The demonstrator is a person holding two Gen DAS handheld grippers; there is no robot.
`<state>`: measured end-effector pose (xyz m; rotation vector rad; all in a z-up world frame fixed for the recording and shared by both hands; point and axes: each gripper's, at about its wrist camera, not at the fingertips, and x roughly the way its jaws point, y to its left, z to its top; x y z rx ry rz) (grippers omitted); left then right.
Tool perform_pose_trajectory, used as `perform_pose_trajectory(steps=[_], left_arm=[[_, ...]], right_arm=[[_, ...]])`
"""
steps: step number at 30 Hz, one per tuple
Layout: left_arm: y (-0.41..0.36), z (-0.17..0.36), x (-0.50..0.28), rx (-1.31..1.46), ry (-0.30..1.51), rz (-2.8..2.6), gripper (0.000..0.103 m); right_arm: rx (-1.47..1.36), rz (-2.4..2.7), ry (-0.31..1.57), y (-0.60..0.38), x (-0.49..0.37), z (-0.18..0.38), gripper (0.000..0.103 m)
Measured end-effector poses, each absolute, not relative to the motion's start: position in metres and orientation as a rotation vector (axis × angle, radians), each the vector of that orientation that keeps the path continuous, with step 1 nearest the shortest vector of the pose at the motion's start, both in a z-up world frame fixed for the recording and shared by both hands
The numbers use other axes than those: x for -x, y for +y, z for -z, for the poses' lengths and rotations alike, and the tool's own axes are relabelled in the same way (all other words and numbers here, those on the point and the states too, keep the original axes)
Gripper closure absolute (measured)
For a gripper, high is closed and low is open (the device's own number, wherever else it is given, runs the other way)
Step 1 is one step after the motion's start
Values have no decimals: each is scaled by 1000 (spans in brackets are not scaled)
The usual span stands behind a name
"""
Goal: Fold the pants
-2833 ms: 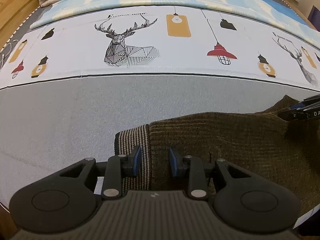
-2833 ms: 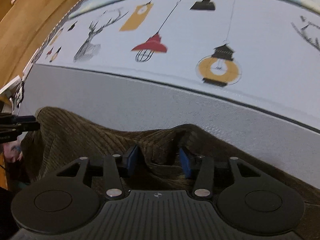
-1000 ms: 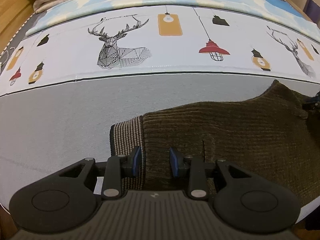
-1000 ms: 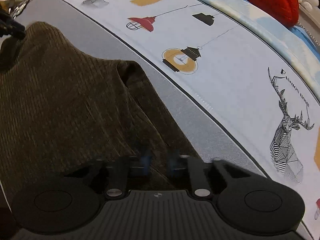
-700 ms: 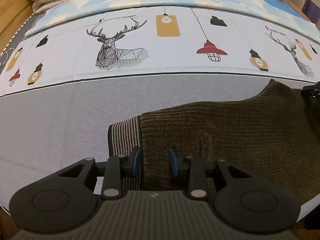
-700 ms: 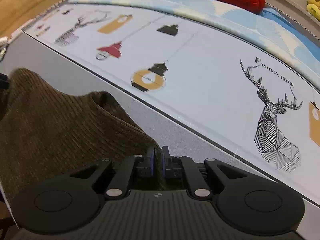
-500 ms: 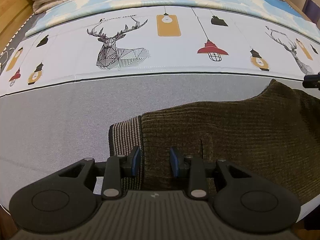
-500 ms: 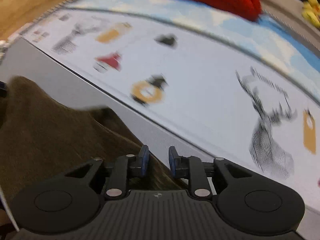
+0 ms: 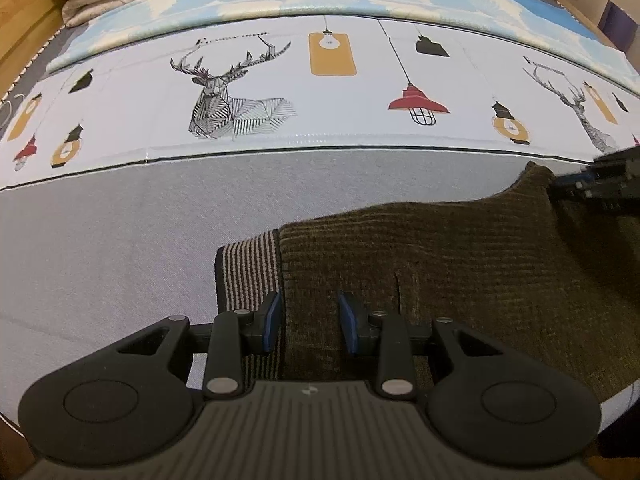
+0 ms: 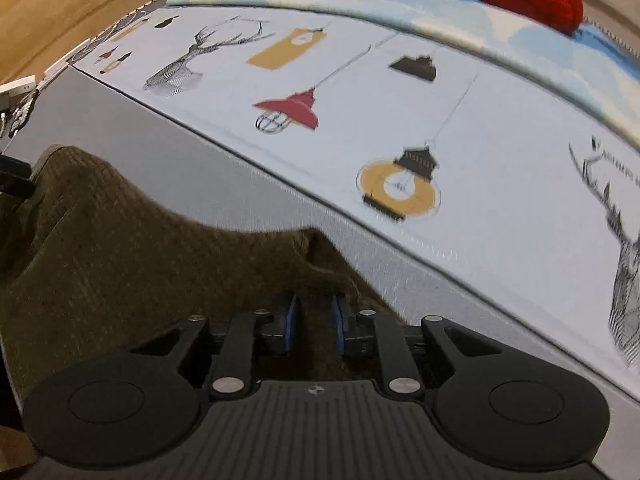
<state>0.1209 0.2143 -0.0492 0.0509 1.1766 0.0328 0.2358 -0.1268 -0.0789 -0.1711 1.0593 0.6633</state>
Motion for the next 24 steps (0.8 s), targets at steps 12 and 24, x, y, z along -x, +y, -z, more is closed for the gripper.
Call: perform_pose_trajectory(steps=[12,24], left_arm=[[213,49,-115,-80,1193,-55,67],[206,70,-128,-113,1301,-109,66]], right_arm=[[101,-585,1086,-124,-247,83,88],[-24,-311,890,-187,-246,29,79]])
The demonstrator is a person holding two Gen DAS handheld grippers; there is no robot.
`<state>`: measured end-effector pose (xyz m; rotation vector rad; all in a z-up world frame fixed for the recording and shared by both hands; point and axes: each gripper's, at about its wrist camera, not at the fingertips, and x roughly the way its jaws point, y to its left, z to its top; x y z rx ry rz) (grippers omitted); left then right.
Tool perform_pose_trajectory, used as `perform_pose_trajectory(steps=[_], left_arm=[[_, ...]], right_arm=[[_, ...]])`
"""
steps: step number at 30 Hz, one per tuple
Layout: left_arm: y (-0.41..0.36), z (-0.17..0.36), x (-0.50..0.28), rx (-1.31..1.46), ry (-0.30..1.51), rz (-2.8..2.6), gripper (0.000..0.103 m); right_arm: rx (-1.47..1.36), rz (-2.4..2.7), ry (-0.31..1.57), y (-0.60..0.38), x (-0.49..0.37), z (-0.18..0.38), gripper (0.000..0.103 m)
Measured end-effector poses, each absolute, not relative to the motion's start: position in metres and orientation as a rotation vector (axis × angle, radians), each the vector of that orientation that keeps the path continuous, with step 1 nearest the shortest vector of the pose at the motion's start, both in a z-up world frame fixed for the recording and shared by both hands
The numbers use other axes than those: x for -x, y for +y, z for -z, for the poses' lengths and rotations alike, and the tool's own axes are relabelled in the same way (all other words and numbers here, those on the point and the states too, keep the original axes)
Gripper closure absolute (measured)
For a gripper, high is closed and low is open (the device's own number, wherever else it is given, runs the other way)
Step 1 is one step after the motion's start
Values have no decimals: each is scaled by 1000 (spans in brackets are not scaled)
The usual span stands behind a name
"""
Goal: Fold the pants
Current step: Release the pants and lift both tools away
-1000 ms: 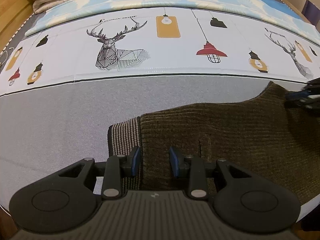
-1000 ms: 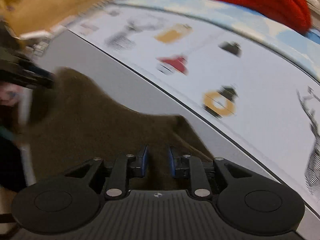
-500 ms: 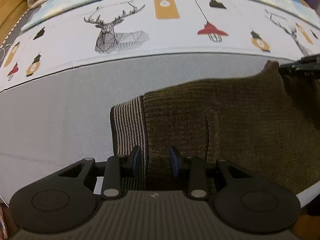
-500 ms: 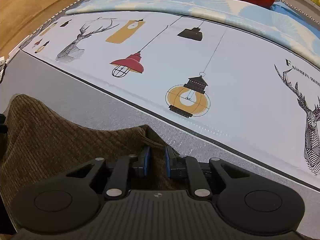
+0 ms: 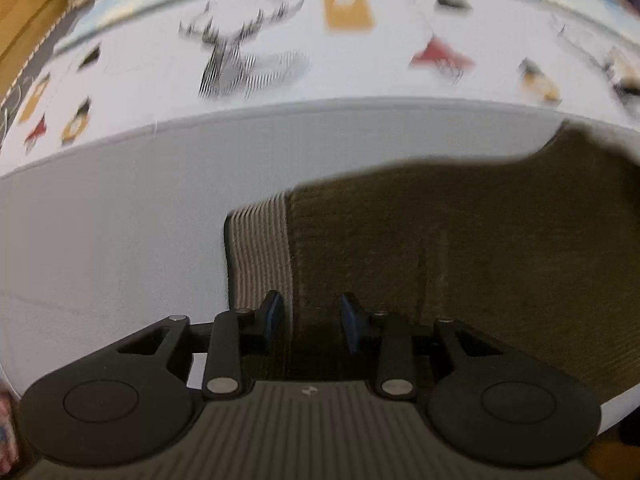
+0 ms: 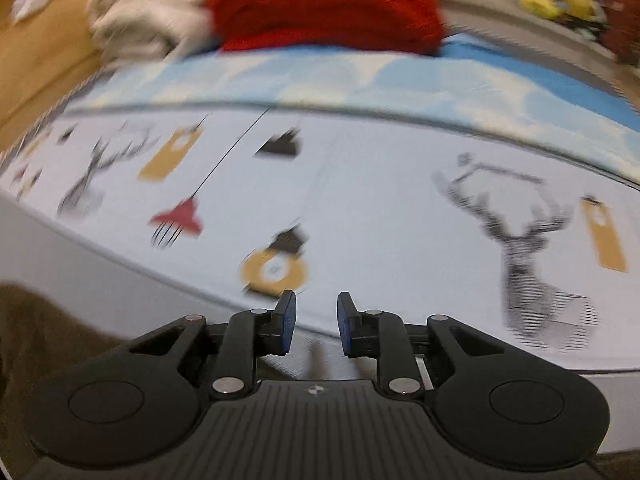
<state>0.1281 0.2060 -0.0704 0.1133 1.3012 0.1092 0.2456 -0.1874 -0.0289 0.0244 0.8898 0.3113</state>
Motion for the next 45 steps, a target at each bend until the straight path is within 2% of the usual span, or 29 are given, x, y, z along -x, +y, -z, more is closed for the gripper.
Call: perform_pose_trajectory(steps=[3,8,16,28,38,39,40,41,42,45], left_arm=[[202,60,-129,-102,1272,-128,65],[186,36,-127,-73,1162,-59,64],[162,29,-128,-117,1122,14,60],[110,12,-133,-147,1038,113,57],[57,-45,-102,-134,882,91,57],[48,-51,-97,-146,859,103,59],[40,-54,-93,-145,853,121,70],[30,-55,-91,-135,854,155,79],[22,-54,-88,-130,852,180,90],[-3,-36,-80,-184,834,216,94]], right_arm=[[-50,-269,838,-211,-237,12,79],[-114,-202,764,-255,-212,-20,70],[-252,-24,672,-344,-141,-61,66],[-390,307,669,-459,-16,-39,66],[-427,385,662,-511,33,0,68],[-417,384,662,-516,35,3,69],[-403,383,661,-520,38,6,76],[-394,377,659,-523,41,8,91],[-386,371,660,-526,44,10,97],[-374,389,650,-538,55,13,98]])
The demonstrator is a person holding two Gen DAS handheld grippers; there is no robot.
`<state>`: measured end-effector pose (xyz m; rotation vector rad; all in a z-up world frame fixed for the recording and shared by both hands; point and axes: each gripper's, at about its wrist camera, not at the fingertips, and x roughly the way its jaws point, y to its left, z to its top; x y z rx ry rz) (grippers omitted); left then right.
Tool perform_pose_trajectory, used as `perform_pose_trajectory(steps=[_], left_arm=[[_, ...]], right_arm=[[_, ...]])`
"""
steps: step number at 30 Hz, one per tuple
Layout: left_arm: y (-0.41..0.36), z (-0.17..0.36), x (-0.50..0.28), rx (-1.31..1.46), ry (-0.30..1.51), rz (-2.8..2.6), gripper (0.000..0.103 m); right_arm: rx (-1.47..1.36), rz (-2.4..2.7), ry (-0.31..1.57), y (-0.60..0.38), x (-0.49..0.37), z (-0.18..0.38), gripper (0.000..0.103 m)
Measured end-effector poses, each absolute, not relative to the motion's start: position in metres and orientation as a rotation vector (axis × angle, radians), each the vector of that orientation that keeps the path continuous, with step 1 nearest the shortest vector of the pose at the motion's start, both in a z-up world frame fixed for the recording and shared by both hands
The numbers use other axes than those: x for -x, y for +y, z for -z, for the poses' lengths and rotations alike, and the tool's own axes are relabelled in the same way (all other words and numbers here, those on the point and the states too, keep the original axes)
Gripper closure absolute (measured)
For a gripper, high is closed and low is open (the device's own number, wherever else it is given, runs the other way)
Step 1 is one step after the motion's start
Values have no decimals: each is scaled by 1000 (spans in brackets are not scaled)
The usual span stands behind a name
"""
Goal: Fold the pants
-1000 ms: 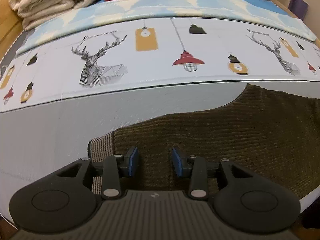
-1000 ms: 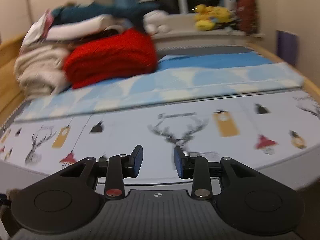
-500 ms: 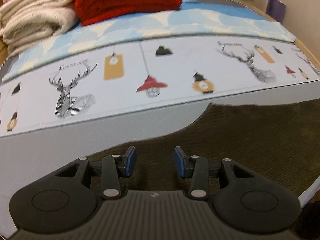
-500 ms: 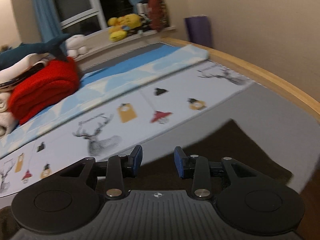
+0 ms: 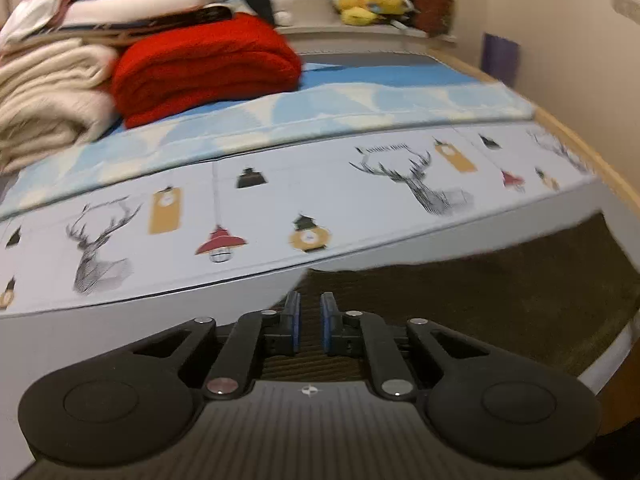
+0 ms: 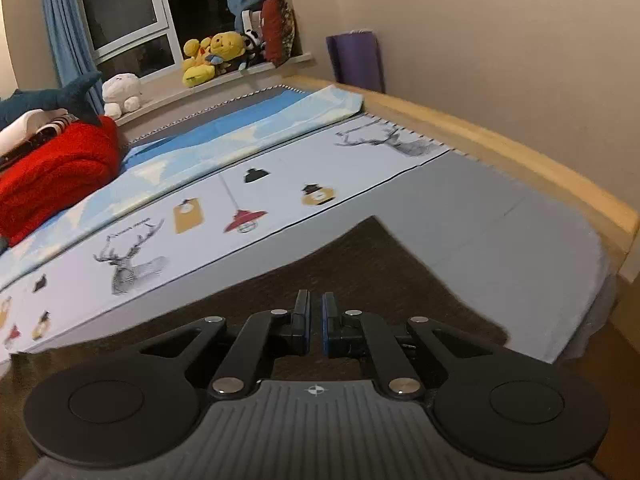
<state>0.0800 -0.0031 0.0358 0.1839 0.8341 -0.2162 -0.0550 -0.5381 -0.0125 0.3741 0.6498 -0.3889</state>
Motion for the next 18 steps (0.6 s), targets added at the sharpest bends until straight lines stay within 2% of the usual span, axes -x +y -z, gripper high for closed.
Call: perform_pose_trajectory(steps=[5,6,8,9,18], left_arm=[[-25,-20,-80,-240,853,257,93],[-28,-19,-81,-246,852,262,93],[-31,-11,-88,-259,877,262,92],[-33,-7,-91,-263,894,260,92],[-43,6,-106,-276,929,277,92]], right_arm=[[-529,481,667,-579,78,28,95],[-581,508,678,-590,82,34,93],[-696,561,679,-611,93,47,80],[-742,584,676,-620,100,52,78],[-1006,689,694,-665,106,105,72]])
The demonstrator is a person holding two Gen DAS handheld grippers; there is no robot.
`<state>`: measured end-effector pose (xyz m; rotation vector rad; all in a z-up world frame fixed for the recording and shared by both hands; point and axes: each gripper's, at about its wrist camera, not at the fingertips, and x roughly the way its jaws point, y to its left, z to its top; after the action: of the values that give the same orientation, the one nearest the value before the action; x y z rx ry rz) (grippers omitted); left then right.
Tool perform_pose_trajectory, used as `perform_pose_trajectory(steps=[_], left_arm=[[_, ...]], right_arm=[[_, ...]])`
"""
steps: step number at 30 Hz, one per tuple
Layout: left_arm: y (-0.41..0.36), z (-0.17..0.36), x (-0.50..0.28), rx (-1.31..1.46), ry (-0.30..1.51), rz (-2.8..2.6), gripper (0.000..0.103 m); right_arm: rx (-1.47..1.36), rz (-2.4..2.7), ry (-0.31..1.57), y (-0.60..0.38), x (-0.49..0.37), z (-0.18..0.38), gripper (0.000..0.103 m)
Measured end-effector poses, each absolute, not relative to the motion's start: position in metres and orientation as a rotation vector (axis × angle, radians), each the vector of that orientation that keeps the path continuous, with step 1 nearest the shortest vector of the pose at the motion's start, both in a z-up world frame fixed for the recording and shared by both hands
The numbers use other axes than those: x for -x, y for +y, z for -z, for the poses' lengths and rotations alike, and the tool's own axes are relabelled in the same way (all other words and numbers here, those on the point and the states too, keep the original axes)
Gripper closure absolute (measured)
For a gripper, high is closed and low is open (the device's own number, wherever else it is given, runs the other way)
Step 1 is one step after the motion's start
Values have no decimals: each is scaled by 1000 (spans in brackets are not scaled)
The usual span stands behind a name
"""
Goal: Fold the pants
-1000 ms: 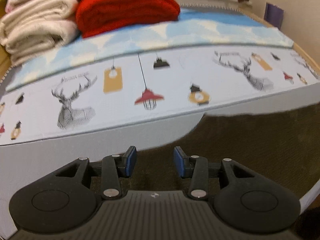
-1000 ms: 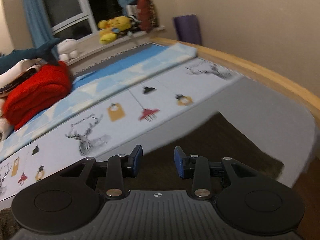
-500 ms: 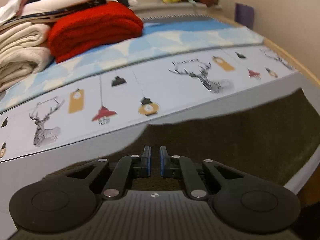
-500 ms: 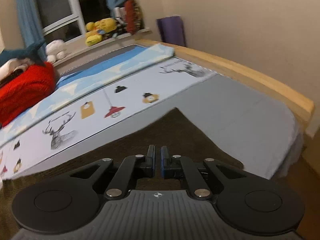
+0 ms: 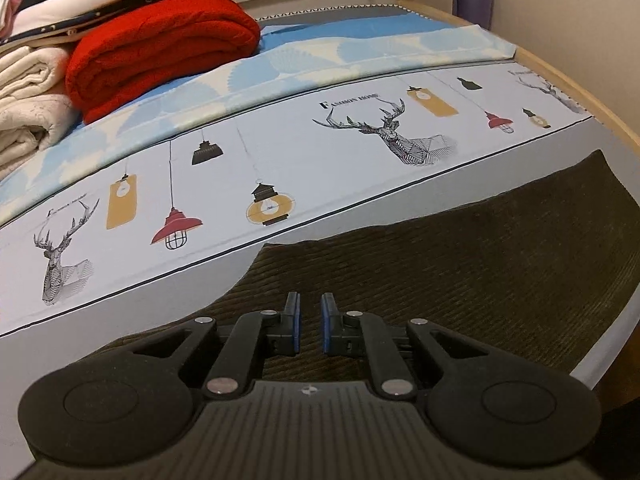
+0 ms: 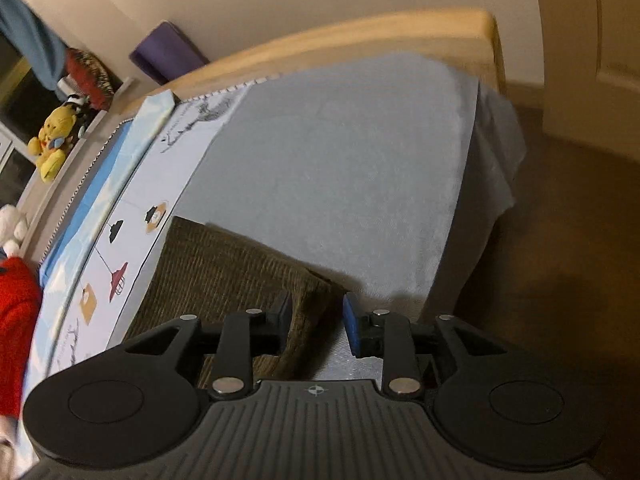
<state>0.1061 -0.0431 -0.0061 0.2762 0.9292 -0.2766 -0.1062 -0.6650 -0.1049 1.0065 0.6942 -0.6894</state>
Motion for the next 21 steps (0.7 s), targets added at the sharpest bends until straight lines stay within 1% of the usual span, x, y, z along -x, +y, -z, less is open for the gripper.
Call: perform_pose_trajectory(steps=[4,7,11,12,13,14,18,21], left_arm=[[-44,8,-107,-285,934,280,92],[-42,9,-107,-292,938,275,91],[-38,9,-106,-291,941,273,91],[-36,9,-106,-293,940,272,91],[-35,9,-106,-295,938,270,91],[-33,8,-106,-295,937,267,91],[-19,3,-109,-267,930,246,91],[-8,-3,-109,-236,921,231,91]], right_arm=[[-1053,696,727,-668,92,118,65],[-1027,728,763,-672,83,125,65],[-1046,742,753,-676,76,131,63],[-1047,749,750,-676,74,131,66],[-1047,752,745,-675,73,131,72],[-1043,752,735,-674,73,129,77],[-952,761,656,-656,68,97,80],[-695,692,551,-603,49,39,80]])
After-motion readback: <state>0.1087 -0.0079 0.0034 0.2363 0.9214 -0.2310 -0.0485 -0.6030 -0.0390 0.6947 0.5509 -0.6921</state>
